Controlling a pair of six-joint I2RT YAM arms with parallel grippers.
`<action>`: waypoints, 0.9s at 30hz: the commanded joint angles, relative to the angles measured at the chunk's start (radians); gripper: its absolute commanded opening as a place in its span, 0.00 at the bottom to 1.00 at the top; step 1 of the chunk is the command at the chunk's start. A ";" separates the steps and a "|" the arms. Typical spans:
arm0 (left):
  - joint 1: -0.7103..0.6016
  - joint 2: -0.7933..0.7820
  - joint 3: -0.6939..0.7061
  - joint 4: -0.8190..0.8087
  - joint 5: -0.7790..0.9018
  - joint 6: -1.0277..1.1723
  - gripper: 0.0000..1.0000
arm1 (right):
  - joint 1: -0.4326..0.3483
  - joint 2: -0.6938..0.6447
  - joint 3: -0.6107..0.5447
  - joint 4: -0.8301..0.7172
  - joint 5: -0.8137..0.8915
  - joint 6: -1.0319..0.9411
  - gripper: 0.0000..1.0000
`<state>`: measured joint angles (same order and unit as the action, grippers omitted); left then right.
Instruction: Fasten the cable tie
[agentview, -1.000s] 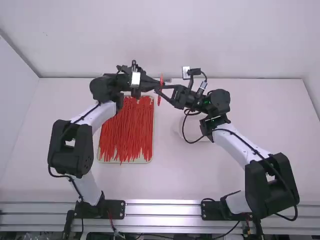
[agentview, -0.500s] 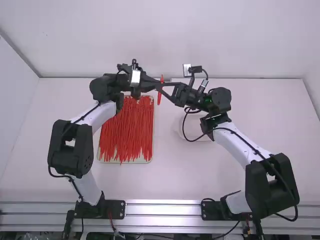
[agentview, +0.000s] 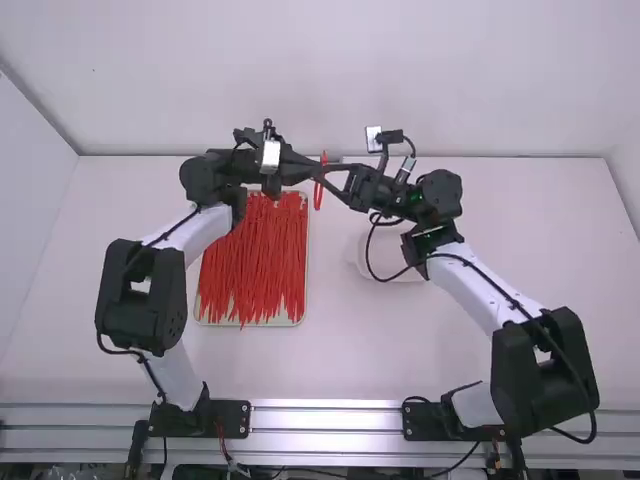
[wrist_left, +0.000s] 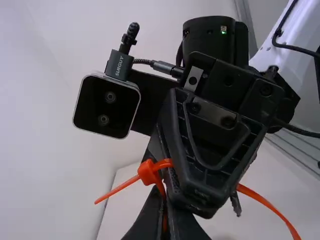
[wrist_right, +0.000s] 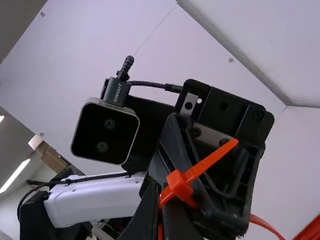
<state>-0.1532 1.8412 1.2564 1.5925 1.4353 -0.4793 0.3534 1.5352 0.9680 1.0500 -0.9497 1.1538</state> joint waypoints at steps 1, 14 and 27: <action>-0.012 -0.039 -0.012 0.026 0.130 0.004 0.01 | -0.028 0.032 0.047 0.016 0.174 -0.024 0.00; -0.031 -0.039 -0.034 0.026 0.131 0.004 0.01 | -0.076 0.037 0.048 0.028 0.233 -0.003 0.00; 0.011 -0.039 0.002 0.014 0.113 -0.082 0.01 | -0.057 0.037 0.047 0.014 0.122 -0.021 0.00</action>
<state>-0.1478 1.8412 1.2388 1.5833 1.4212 -0.5213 0.3412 1.5528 0.9680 1.0660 -0.9653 1.1561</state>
